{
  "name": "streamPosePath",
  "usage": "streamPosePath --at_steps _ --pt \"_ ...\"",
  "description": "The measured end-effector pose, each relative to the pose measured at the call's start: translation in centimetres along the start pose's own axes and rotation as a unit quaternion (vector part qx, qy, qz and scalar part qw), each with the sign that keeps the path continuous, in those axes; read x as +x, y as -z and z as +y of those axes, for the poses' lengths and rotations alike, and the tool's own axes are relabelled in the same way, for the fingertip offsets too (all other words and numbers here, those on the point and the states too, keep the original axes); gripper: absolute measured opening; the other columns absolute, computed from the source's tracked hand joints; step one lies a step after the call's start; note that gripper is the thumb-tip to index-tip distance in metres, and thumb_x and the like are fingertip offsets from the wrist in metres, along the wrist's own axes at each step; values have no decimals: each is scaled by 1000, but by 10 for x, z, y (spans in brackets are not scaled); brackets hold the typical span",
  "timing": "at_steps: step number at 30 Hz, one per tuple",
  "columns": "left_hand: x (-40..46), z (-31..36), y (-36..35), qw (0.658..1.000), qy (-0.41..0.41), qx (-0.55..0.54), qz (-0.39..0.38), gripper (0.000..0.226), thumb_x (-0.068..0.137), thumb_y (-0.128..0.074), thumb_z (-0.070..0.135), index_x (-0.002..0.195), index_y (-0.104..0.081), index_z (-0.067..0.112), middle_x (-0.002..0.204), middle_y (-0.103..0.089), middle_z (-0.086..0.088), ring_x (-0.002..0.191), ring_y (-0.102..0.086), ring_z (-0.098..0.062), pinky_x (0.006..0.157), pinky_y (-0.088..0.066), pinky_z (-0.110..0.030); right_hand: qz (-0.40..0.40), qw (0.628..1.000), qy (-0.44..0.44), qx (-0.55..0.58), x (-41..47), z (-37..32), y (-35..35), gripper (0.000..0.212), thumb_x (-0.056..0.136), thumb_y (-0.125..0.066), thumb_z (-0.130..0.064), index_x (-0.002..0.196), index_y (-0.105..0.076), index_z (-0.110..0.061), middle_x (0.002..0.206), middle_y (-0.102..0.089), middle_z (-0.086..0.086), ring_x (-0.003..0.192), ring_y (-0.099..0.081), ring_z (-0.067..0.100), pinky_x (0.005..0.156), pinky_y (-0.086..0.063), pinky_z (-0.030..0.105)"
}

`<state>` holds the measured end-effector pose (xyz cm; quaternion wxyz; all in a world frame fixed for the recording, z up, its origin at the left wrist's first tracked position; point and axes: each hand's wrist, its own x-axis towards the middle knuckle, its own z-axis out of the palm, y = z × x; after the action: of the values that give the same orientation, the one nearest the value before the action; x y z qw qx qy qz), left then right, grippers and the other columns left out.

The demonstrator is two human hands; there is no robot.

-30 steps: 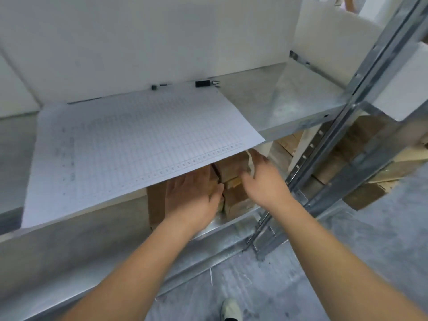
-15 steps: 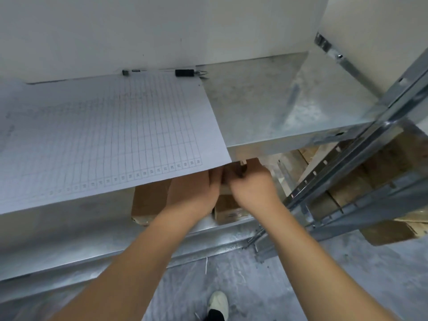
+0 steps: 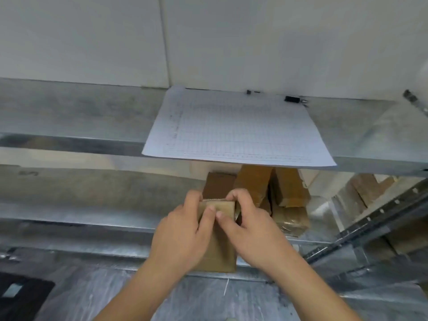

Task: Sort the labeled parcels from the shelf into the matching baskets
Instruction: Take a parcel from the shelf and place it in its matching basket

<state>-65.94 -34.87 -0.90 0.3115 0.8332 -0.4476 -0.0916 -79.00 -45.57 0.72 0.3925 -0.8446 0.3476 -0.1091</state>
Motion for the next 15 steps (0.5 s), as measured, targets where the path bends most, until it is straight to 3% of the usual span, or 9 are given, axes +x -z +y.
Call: streamPosePath --at_steps 3,7,9,10,12,15 --pt "-33 -36 38 998 52 15 41 30 97 -23 59 92 -32 31 68 -56 8 72 -62 -30 56 -37 -37 -23 998 53 -14 -3 -41 -47 31 100 -37 -63 100 -38 -32 68 -59 -6 70 -61 15 57 -37 32" --pt "-92 -99 83 985 121 68 99 23 101 -29 52 93 -30 29 71 -61 2 72 -63 -32 57 -44 -39 -69 991 105 -49 -16 -93 -124 28 104 -36 -56 92 -34 -30 70 -59 -5 75 -62 28 66 -46 42" --pt "-127 -131 108 976 157 74 130 21 99 -37 46 114 -30 33 75 -64 2 71 -64 -30 58 -47 -40 -96 986 126 -52 -27 -120 -165 18 104 -41 -51 102 -33 -35 72 -59 -6 75 -63 29 66 -47 41" --pt "-145 -146 121 970 182 88 135 34 99 -38 44 129 -26 35 78 -66 2 72 -63 -28 59 -45 -38 -116 982 141 -56 -34 -135 -184 18 104 -41 -49 115 -32 -37 75 -59 -8 78 -64 27 66 -46 39" --pt "-182 -177 143 957 227 113 140 51 98 -36 43 146 -17 36 84 -67 2 72 -58 -24 61 -41 -36 -166 967 178 -76 -49 -165 -222 43 105 -40 -44 144 -24 -40 85 -62 -9 89 -65 24 71 -44 37" --pt "-234 -214 172 939 278 110 172 33 98 -28 45 128 -38 34 83 -67 2 74 -62 -24 66 -51 -39 -223 945 217 -99 -74 -206 -273 49 106 -40 -39 153 -29 -36 107 -69 -3 100 -63 21 80 -48 36"
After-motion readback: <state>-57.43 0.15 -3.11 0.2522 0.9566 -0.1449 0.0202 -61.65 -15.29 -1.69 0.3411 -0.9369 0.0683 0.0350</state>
